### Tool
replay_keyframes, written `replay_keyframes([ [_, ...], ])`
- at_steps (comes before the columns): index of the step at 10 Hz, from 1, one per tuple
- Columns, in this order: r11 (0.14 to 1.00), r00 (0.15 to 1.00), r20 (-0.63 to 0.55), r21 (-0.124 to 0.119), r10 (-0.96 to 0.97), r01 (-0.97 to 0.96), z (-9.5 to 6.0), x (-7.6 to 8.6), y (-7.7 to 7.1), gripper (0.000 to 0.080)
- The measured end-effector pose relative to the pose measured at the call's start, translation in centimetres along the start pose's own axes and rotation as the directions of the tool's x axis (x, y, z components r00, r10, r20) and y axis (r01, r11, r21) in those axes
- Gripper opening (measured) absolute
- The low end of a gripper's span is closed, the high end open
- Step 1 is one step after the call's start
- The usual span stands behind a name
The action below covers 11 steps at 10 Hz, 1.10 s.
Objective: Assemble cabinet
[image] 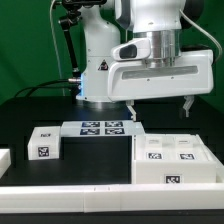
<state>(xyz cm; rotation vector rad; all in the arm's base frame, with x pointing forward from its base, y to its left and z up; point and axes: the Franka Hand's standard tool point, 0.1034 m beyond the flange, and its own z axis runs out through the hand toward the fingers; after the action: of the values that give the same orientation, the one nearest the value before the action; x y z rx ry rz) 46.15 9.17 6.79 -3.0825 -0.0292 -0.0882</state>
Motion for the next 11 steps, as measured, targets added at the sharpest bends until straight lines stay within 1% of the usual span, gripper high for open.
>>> replay_keyframes([
  [3, 1.0, 1.0, 0.001, 0.0, -0.001, 0.001, 0.1, 0.0, 0.0, 0.0796],
  [4, 1.0, 1.0, 0.008, 0.0, 0.013, -0.013, 0.3, -0.2, -0.1, 0.0796],
  [5, 0.996, 0.996, 0.033, -0.007, 0.086, -0.086, 1.5, -0.8, -0.3, 0.0796],
  [6, 0.994, 0.993, 0.044, -0.009, 0.106, -0.105, 2.5, -0.5, 0.1, 0.0796],
  [7, 0.991, 0.99, 0.051, -0.008, 0.133, -0.133, 3.0, 0.1, 0.5, 0.0796],
  [9, 0.982, 0.979, 0.08, -0.017, 0.186, -0.186, 4.0, 1.1, -0.1, 0.0796],
  [11, 0.983, 0.98, 0.081, -0.016, 0.182, -0.182, 4.2, 1.2, -0.1, 0.0796],
])
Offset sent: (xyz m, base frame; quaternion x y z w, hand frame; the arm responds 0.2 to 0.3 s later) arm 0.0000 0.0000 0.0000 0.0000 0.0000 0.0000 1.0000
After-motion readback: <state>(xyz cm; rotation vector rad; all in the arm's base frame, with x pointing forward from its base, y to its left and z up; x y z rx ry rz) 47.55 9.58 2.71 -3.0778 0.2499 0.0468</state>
